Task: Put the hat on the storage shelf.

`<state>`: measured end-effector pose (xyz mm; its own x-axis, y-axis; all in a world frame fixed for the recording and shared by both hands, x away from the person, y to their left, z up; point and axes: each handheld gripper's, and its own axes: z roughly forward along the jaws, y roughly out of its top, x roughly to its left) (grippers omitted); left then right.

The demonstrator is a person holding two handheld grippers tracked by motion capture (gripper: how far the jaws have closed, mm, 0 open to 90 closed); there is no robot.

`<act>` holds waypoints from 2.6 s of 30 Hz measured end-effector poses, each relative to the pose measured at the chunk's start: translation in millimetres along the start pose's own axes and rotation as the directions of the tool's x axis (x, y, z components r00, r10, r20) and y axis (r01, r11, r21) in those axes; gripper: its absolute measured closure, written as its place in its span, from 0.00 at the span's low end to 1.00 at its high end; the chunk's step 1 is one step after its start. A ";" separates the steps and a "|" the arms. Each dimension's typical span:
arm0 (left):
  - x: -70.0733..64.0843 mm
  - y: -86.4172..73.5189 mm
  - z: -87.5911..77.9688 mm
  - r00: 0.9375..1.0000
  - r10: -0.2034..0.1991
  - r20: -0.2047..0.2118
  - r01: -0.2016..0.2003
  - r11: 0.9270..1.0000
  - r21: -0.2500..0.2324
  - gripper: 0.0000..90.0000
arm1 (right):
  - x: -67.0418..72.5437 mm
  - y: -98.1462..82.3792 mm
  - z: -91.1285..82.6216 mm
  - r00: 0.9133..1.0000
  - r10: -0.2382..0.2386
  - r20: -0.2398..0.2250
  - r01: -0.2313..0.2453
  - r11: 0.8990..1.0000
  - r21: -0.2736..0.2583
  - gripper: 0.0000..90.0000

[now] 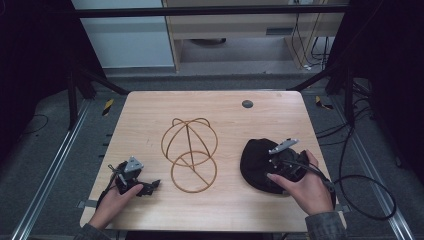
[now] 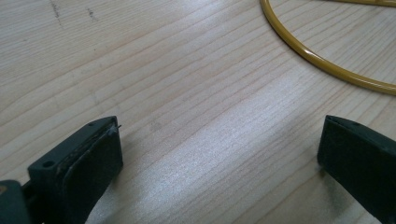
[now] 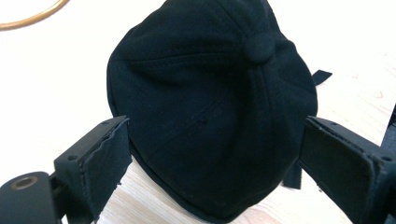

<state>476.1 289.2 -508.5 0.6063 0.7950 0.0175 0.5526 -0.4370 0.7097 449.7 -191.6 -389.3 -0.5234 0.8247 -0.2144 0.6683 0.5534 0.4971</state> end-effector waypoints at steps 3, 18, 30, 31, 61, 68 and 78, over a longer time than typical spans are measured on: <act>0.1 0.1 0.0 1.000 0.001 0.001 -0.001 1.000 0.000 0.00 | -6.6 6.6 -2.3 1.000 -0.025 -0.019 0.025 1.000 0.013 0.13; -0.2 0.0 0.0 1.000 0.000 0.000 0.000 1.000 0.000 0.00 | -33.0 27.0 -4.7 0.991 -0.081 -0.102 0.089 0.994 0.070 0.21; 0.2 0.8 0.1 1.000 0.004 0.001 -0.004 1.000 0.006 0.00 | -39.9 34.2 -1.6 0.982 -0.090 -0.166 0.104 0.992 0.076 0.39; 0.2 0.8 0.2 1.000 0.004 0.001 -0.004 1.000 0.005 0.00 | -39.4 35.0 0.0 0.982 -0.087 -0.166 0.101 0.991 0.083 0.39; -0.7 1.2 1.0 1.000 0.009 0.010 -0.009 1.000 0.001 0.00 | -40.1 56.1 40.4 0.983 -0.084 -0.163 0.108 0.984 0.145 0.52; -0.6 1.1 1.1 1.000 0.010 0.011 -0.010 1.000 0.000 0.00 | -41.3 54.8 44.6 0.981 -0.084 -0.175 0.111 0.982 0.153 0.60; -0.8 1.0 1.1 1.000 0.011 0.011 -0.010 1.000 -0.002 0.00 | -43.3 53.3 48.8 0.976 -0.099 -0.196 0.134 0.976 0.172 0.82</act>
<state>476.8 287.7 -508.6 0.6183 0.7858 0.0172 0.5452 -0.4446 0.7107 533.7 -192.2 -394.6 -0.6804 0.7267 -0.0942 0.6730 0.6706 0.3122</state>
